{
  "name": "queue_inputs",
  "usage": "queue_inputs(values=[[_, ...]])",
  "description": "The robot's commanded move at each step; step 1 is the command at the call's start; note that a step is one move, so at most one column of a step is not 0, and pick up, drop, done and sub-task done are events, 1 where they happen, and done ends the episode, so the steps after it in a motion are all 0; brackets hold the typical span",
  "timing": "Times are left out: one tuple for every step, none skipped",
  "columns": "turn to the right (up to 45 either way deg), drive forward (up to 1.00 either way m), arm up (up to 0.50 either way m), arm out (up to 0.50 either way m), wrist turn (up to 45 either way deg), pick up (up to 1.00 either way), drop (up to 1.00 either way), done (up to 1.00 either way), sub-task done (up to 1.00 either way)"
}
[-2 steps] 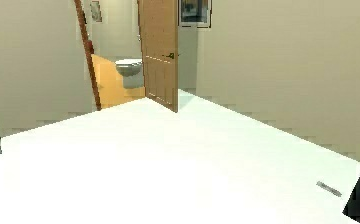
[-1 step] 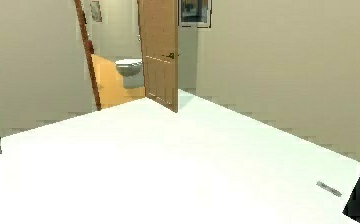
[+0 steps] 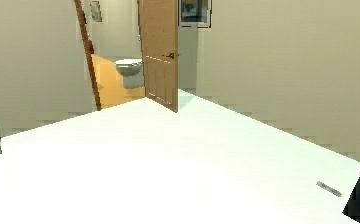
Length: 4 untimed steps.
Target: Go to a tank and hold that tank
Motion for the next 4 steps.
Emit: queue_inputs(values=[[0.0,0.0,0.0,0.0,45.0,0.0,0.0,0.0,0.0],[0.0,0.0,0.0,0.0,45.0,0.0,0.0,0.0,0.0],[0.0,0.0,0.0,0.0,45.0,0.0,0.0,0.0,0.0],[0.0,0.0,0.0,0.0,33.0,0.0,0.0,0.0,0.0]])
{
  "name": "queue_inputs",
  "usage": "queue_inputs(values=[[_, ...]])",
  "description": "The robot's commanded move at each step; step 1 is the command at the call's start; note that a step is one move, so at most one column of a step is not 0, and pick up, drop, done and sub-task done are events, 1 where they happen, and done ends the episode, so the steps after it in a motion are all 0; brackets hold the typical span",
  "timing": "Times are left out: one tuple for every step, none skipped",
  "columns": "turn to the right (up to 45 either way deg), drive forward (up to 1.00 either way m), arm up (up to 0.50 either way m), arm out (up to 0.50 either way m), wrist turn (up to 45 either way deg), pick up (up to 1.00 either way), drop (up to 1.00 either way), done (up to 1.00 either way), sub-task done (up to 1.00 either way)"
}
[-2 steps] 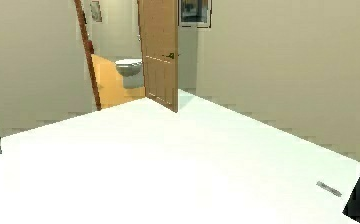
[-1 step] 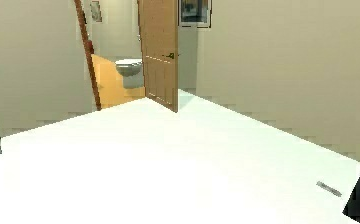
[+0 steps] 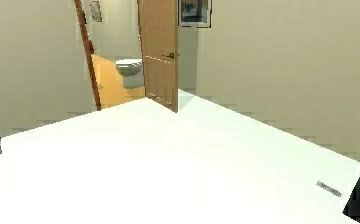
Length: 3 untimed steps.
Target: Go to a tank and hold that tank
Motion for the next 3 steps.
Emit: queue_inputs(values=[[0.0,0.0,0.0,0.0,0.0,1.0,0.0,0.0,0.0],[0.0,0.0,0.1,0.0,0.0,0.0,0.0,0.0,0.0],[0.0,0.0,0.0,0.0,0.0,0.0,0.0,1.0,0.0]])
